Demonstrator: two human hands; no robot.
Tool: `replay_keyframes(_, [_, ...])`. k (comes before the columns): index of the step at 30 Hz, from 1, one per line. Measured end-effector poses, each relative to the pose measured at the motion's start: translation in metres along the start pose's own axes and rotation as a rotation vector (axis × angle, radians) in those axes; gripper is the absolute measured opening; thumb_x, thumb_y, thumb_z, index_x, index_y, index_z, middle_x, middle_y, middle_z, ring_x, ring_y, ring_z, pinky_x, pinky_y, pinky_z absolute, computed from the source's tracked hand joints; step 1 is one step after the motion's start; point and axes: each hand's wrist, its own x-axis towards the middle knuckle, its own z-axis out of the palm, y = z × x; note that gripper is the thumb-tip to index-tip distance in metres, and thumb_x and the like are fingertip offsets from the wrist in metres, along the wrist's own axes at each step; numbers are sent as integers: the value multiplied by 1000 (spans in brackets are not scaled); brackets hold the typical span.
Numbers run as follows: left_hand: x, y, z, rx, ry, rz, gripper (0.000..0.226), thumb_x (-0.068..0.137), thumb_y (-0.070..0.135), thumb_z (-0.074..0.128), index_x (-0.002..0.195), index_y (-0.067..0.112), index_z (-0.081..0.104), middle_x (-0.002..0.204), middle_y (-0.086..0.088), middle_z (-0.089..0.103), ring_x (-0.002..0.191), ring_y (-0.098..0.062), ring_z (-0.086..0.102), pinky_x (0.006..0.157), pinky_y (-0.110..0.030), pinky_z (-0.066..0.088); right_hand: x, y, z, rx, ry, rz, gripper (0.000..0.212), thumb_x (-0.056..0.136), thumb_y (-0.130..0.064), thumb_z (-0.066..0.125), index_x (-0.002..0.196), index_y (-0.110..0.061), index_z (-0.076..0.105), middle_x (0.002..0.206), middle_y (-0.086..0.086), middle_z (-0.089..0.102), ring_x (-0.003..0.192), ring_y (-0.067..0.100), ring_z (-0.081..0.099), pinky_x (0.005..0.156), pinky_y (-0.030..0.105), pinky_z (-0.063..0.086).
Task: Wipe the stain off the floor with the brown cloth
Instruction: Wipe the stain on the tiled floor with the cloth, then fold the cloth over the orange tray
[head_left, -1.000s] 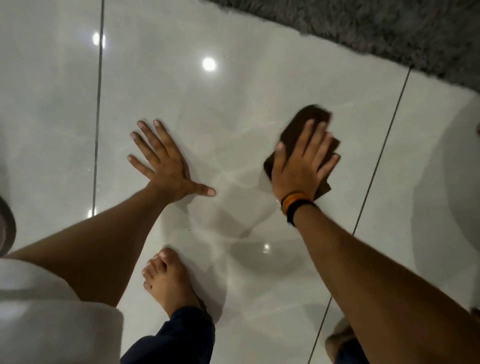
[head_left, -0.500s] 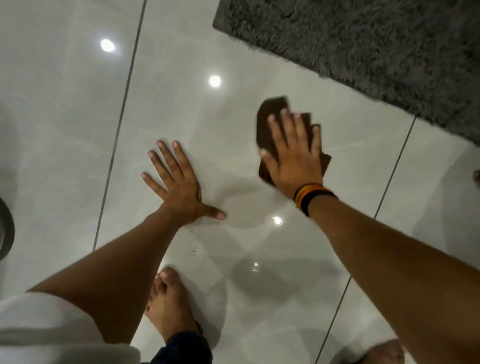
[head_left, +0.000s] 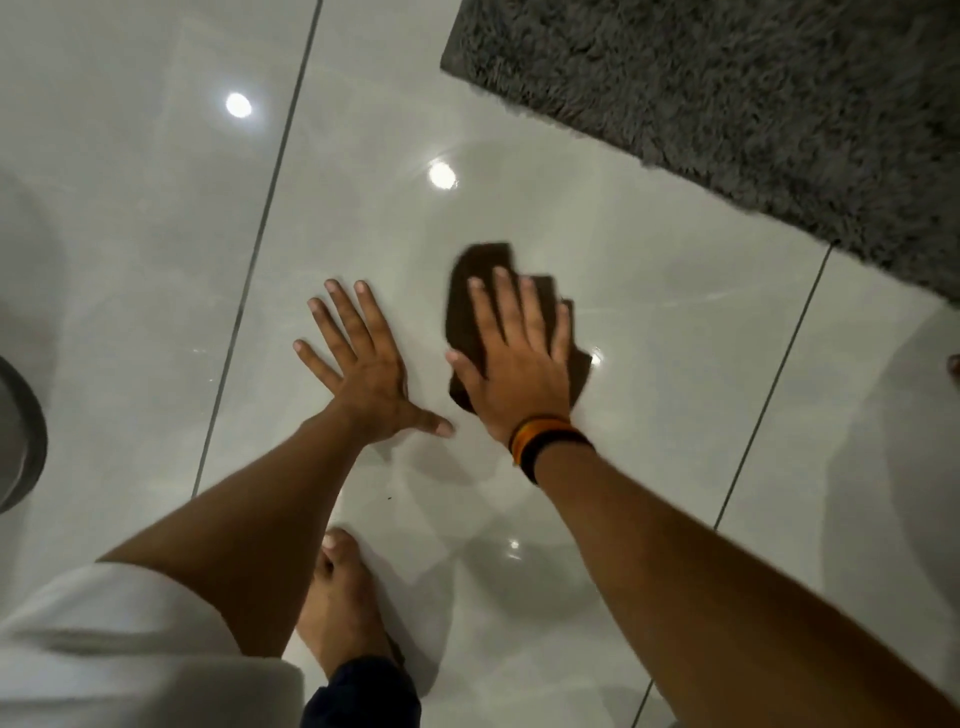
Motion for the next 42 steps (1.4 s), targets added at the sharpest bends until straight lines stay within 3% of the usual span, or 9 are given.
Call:
replay_keyframes(4, [-1,2,3,46,38,-23,189,34,77,91,154,10,-40,161,-22,-47,148,-47,-43,113,-71,-25,-89,8,4,202,-71,440,80,104,-65,33,169,-26,8,178,5,7,164,29,9,127,64,16])
replay_keyframes(8, [-15,6,9,64,141,-49,180,44,67,95,159,7,-29,168,-22,-34,154,-45,-32,116,-68,-20,-122,3,-2,416,-69,694,97,93,-31,74,167,-23,12,166,9,35,149,32,40,117,56,36])
replay_keyframes(13, [-103,30,51,-85,244,50,108,91,37,75,166,3,6,176,-16,7,162,-40,-3,128,-62,12,-137,16,-30,996,-272,1111,69,80,-9,79,143,-13,50,130,14,69,108,35,67,113,51,49])
replay_keyframes(18, [-196,70,57,-590,-51,-141,75,101,35,62,165,17,27,175,-11,12,162,-31,11,127,-46,26,-181,25,-108,1407,-397,973,30,79,-1,76,107,-12,72,97,11,74,83,27,72,60,31,59])
replay_keyframes(22, [-254,133,17,-851,-232,-172,47,102,30,58,144,10,56,144,-16,62,129,-31,61,100,-32,47,-241,61,-201,1626,-392,876,38,84,-6,75,120,-19,73,114,12,79,105,29,75,83,45,67])
replay_keyframes(26, [-314,232,-36,-905,-269,4,26,97,27,69,105,3,75,103,-16,77,105,-34,71,92,-37,57,-298,120,-305,1703,-241,814,32,88,-11,78,120,-17,75,118,13,81,113,33,75,90,50,65])
replay_keyframes(36, [-495,510,-79,-859,-38,487,19,103,24,61,108,12,76,98,-8,81,96,-22,78,77,-27,64,-452,258,-542,1665,361,714,18,95,-15,71,109,-26,72,119,-7,77,93,6,78,64,13,60])
replay_keyframes(39, [-539,561,-68,-880,-104,535,20,103,23,61,112,17,78,103,-3,83,98,-15,79,79,-22,62,-502,290,-572,1728,574,668,30,90,-18,77,113,-38,75,146,-25,53,122,9,67,92,24,62])
replay_keyframes(42, [-563,604,-40,-843,-196,561,21,100,20,63,112,17,80,105,-4,83,101,-15,79,81,-21,62,-532,329,-576,1887,697,758,28,93,-15,68,118,-24,77,126,7,78,113,30,75,94,47,64])
